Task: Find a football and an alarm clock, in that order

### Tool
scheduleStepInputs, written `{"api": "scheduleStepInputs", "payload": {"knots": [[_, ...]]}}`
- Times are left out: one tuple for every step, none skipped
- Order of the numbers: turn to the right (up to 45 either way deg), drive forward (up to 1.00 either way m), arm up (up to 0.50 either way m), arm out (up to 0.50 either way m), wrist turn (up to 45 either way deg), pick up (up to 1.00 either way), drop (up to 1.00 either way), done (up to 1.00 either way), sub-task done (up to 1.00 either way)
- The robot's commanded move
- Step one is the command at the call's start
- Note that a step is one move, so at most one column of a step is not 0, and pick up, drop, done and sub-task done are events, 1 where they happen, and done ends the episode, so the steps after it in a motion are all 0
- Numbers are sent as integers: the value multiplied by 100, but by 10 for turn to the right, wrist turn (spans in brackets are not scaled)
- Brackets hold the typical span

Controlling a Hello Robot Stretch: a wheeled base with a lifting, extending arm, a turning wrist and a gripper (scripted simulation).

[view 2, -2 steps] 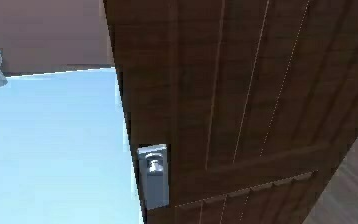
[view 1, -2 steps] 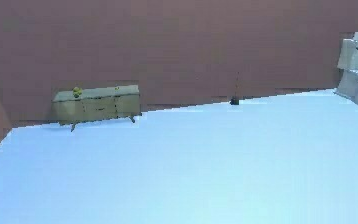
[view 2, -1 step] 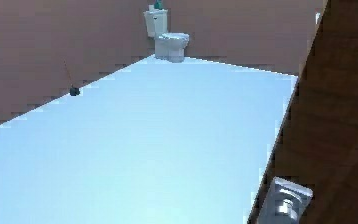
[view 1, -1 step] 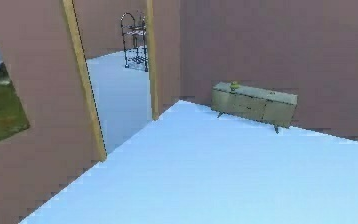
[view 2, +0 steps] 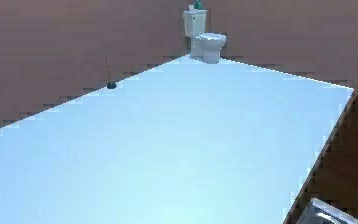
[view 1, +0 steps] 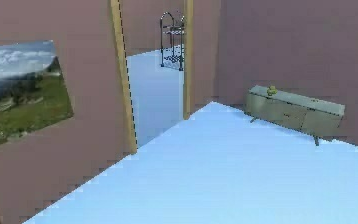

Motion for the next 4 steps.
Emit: {"api": "scheduleStepInputs", "payload": {"knots": [[0,100,0,0,0,0,0,0,0],[0,70,0,0,0,0,0,0,0],[-330,0,0,0,0,0,0,0,0],[0,95,0,0,0,0,0,0,0]]}}
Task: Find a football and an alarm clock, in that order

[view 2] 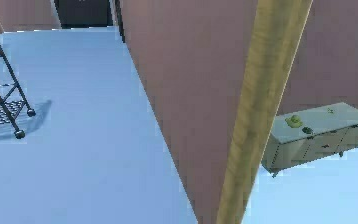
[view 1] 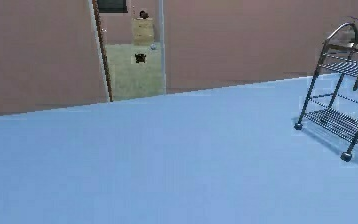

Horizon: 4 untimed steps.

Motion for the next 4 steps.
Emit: {"api": "scheduleStepInputs", "payload": {"knots": [[-120,0,0,0,0,0,0,0,0],[0,100,0,0,0,0,0,0,0],[0,100,0,0,0,0,0,0,0],[-30,0,0,0,0,0,0,0,0]]}}
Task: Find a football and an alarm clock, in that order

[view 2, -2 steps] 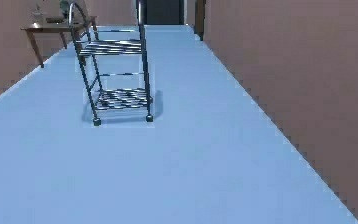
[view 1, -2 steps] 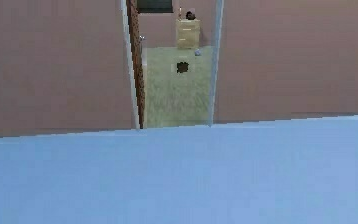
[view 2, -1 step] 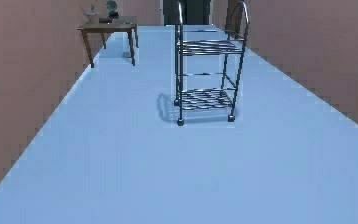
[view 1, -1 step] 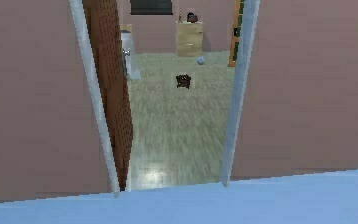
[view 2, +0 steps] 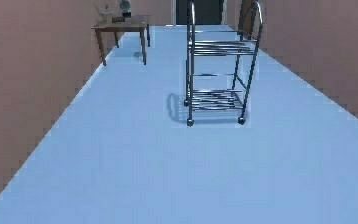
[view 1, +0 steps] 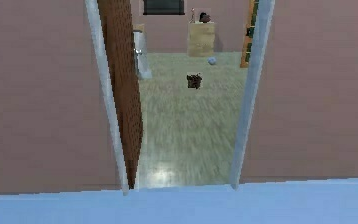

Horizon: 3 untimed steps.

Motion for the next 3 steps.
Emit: {"api": "scheduleStepInputs", "payload": {"knots": [[0,100,0,0,0,0,0,0,0],[-60,0,0,0,0,0,0,0,0],[0,10,0,0,0,0,0,0,0]]}}
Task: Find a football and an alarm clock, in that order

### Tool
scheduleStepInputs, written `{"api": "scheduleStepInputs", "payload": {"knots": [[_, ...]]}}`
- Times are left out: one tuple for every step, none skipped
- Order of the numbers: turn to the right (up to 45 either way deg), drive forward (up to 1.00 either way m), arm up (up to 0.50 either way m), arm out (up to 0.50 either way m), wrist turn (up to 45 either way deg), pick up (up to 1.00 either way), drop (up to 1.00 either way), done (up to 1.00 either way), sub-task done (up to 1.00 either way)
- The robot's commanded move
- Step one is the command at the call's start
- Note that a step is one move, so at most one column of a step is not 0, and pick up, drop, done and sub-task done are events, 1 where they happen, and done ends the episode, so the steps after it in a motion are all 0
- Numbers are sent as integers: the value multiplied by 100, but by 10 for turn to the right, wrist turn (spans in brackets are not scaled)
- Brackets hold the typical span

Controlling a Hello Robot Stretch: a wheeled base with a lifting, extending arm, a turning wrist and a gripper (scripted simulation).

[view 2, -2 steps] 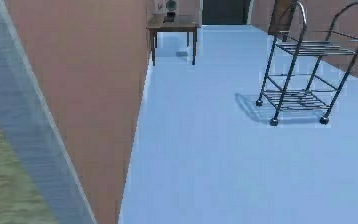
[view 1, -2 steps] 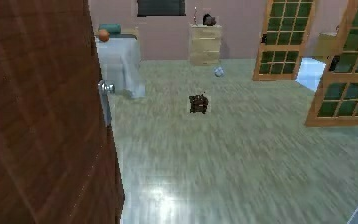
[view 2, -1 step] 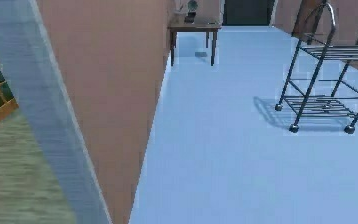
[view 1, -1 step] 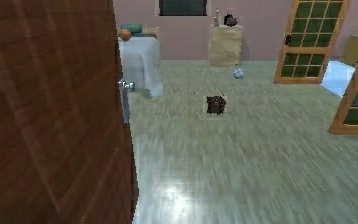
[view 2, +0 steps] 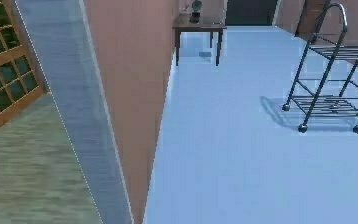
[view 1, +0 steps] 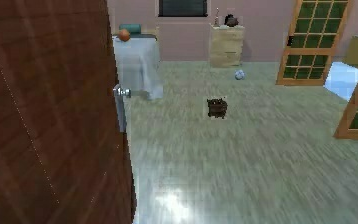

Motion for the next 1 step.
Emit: {"api": "scheduleStepInputs", "payload": {"knots": [[0,100,0,0,0,0,0,0,0]]}}
